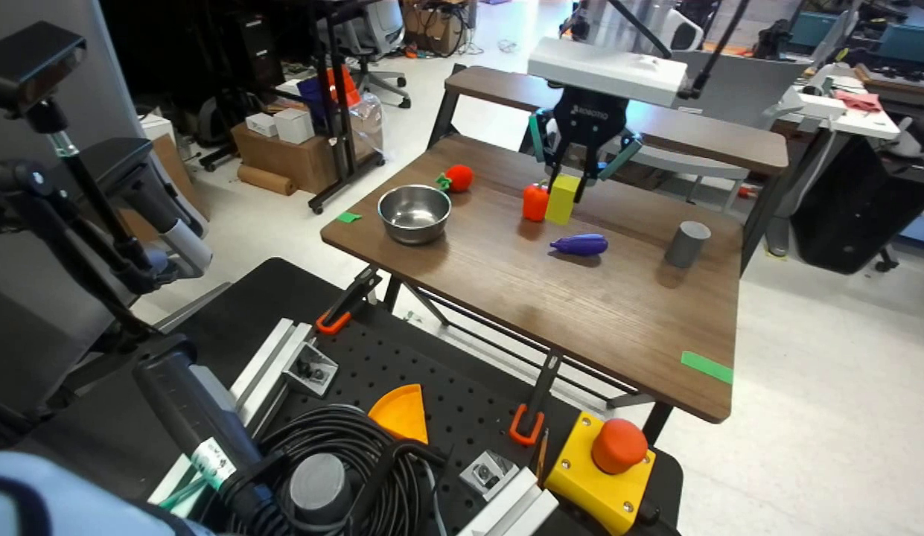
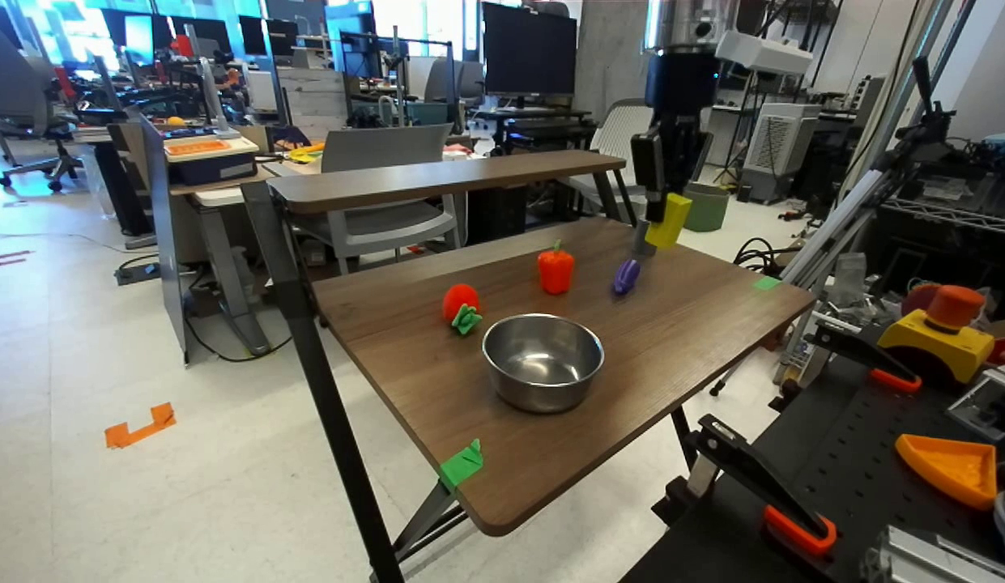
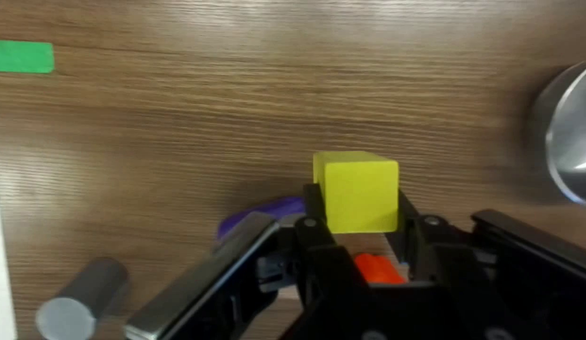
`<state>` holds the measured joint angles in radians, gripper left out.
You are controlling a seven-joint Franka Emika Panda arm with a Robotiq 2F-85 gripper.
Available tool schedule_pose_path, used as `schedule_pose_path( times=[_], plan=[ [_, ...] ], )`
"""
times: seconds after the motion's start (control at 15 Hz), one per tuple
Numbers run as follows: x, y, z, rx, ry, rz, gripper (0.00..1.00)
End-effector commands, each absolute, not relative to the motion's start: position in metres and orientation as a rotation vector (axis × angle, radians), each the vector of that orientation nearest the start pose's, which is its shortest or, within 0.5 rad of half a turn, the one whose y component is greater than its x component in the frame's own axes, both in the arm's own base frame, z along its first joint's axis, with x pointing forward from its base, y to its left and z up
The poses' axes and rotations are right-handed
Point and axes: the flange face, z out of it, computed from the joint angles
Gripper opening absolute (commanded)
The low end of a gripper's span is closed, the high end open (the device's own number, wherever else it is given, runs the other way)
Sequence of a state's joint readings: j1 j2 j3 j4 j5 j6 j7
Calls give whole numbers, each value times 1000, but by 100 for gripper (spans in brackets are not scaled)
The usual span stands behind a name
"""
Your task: Put the yellow block in the silver bowl
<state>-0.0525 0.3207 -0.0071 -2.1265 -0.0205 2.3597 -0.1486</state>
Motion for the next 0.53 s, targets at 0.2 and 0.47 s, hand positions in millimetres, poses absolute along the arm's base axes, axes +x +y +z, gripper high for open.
schedule_pose_path(
  times=[0.2,0.47],
  plan=[
    [530,105,219,-3101,-630,112,9],
    [523,154,211,-3073,-866,39,9]
  ],
)
